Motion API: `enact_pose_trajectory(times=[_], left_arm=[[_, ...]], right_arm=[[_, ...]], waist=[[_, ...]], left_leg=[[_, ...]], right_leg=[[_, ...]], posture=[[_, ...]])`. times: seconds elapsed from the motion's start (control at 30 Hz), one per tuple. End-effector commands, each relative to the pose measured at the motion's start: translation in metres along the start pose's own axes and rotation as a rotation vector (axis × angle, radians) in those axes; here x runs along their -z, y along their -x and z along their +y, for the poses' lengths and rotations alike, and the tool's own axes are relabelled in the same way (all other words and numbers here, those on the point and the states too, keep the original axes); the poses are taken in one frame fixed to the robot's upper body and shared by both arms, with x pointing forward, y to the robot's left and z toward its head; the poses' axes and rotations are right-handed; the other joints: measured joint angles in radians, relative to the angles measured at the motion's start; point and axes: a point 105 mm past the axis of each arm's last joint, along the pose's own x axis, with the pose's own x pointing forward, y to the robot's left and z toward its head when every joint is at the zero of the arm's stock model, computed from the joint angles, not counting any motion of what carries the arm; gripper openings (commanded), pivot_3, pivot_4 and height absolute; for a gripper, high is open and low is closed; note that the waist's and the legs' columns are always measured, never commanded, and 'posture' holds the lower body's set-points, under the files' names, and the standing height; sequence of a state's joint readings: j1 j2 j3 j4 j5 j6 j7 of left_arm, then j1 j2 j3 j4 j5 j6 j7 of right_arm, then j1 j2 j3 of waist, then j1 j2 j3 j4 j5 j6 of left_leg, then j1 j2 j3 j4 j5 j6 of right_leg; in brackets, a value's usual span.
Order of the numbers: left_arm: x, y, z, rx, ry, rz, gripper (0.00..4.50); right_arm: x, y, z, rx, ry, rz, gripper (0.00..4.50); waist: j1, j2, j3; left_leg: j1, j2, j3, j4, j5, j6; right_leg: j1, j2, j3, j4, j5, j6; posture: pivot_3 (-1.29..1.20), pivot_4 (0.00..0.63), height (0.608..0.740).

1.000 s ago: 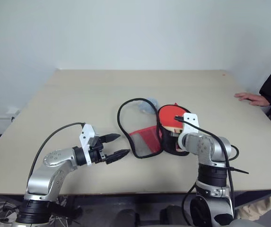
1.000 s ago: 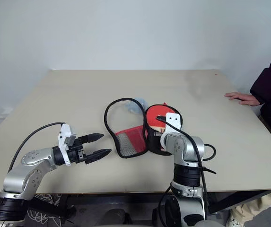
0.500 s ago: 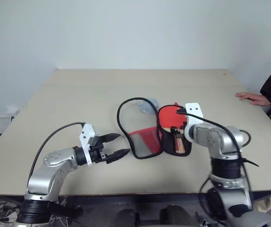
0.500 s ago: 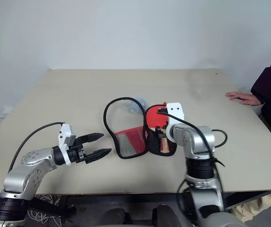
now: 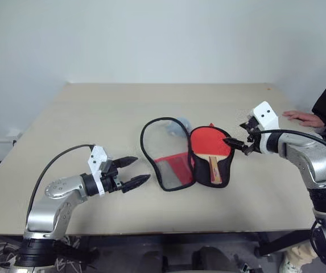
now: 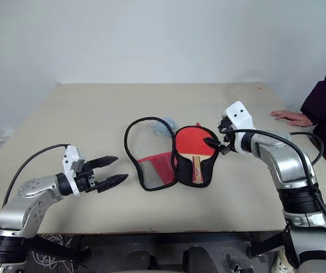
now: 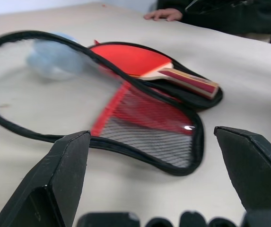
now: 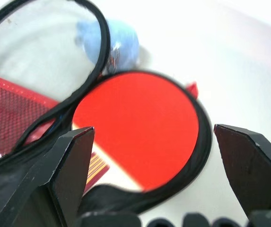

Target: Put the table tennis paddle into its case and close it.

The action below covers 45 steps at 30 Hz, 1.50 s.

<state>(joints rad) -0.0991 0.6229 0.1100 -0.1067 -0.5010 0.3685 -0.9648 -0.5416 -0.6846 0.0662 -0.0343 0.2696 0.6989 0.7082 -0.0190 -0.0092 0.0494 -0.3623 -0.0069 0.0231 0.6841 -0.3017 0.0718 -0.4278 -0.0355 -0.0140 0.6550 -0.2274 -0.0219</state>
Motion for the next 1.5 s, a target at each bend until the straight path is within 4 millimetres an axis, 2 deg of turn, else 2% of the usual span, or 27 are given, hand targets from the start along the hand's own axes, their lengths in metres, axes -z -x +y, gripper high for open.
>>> enact_pose_trajectory(times=[0.03,0.27,0.53,0.63,0.93,1.13,1.23,1.4,1.5], left_arm=[[-0.014,0.008,0.016,-0.057,-0.064,-0.034,4.50],[-0.011,0.017,0.027,-0.074,-0.068,-0.011,4.50],[-0.002,0.016,0.046,-0.150,-0.084,0.020,4.50],[-0.001,0.011,0.043,-0.134,-0.059,0.008,4.03],[0.005,0.006,0.044,-0.129,-0.041,0.031,1.62],[0.021,-0.006,0.056,-0.193,0.018,0.087,0.03],[0.030,-0.015,0.057,-0.200,0.085,0.129,0.01],[0.017,-0.050,0.051,-0.175,0.317,0.068,0.01],[0.012,-0.066,0.050,-0.172,0.396,0.071,0.01]], right_arm=[[-0.005,0.011,-0.007,-0.034,0.104,-0.104,4.38],[0.007,0.025,0.004,-0.218,0.106,-0.165,4.38],[0.009,0.025,0.002,-0.216,0.093,-0.172,4.38],[0.009,0.025,0.003,-0.217,0.088,-0.173,4.42],[0.012,0.026,0.005,-0.206,0.073,-0.168,4.42],[0.014,0.026,0.004,-0.201,0.041,-0.174,4.42],[0.014,0.026,0.005,-0.200,0.032,-0.178,4.42],[0.014,0.025,0.006,-0.204,0.018,-0.180,4.42],[0.012,0.025,0.007,-0.205,0.014,-0.184,4.42]], waist=[[0.001,0.000,0.000],[0.000,0.000,0.000],[0.001,0.000,0.000],[0.002,0.000,0.000],[0.020,0.000,0.000],[0.032,0.000,0.000],[0.032,0.000,0.000],[0.037,-0.001,-0.001],[0.035,-0.001,-0.001]], left_leg=[[0.000,0.000,0.000,0.000,0.000,0.000],[0.000,0.000,0.000,0.000,-0.001,0.001],[0.000,0.000,0.000,0.001,-0.001,0.001],[0.000,0.000,0.000,0.000,-0.001,0.001],[0.000,0.000,0.000,0.000,-0.001,0.000],[-0.001,-0.001,0.000,0.001,-0.001,0.000],[-0.001,-0.002,0.000,0.001,-0.001,0.001],[-0.003,-0.002,-0.001,0.002,-0.001,0.001],[-0.003,-0.002,-0.002,0.004,-0.001,0.001]], right_leg=[[0.000,0.000,0.000,0.000,0.000,0.000],[0.000,-0.002,0.000,0.000,0.000,0.001],[0.000,-0.004,-0.001,0.001,0.002,-0.002],[0.000,-0.005,-0.001,0.000,0.003,-0.005],[-0.001,-0.007,-0.002,0.001,0.004,-0.006],[-0.001,-0.009,-0.003,0.001,0.004,-0.007],[-0.001,-0.010,-0.004,0.001,0.004,-0.007],[-0.001,-0.010,-0.005,0.001,0.005,-0.006],[-0.001,-0.010,-0.005,0.001,0.006,-0.004]], posture=[[0.00,0.000,0.729],[0.00,0.000,0.729],[0.00,0.000,0.729],[0.00,0.000,0.729],[0.00,0.000,0.729],[0.00,0.000,0.729],[0.00,0.000,0.729],[0.00,0.000,0.729],[0.00,0.000,0.729]])
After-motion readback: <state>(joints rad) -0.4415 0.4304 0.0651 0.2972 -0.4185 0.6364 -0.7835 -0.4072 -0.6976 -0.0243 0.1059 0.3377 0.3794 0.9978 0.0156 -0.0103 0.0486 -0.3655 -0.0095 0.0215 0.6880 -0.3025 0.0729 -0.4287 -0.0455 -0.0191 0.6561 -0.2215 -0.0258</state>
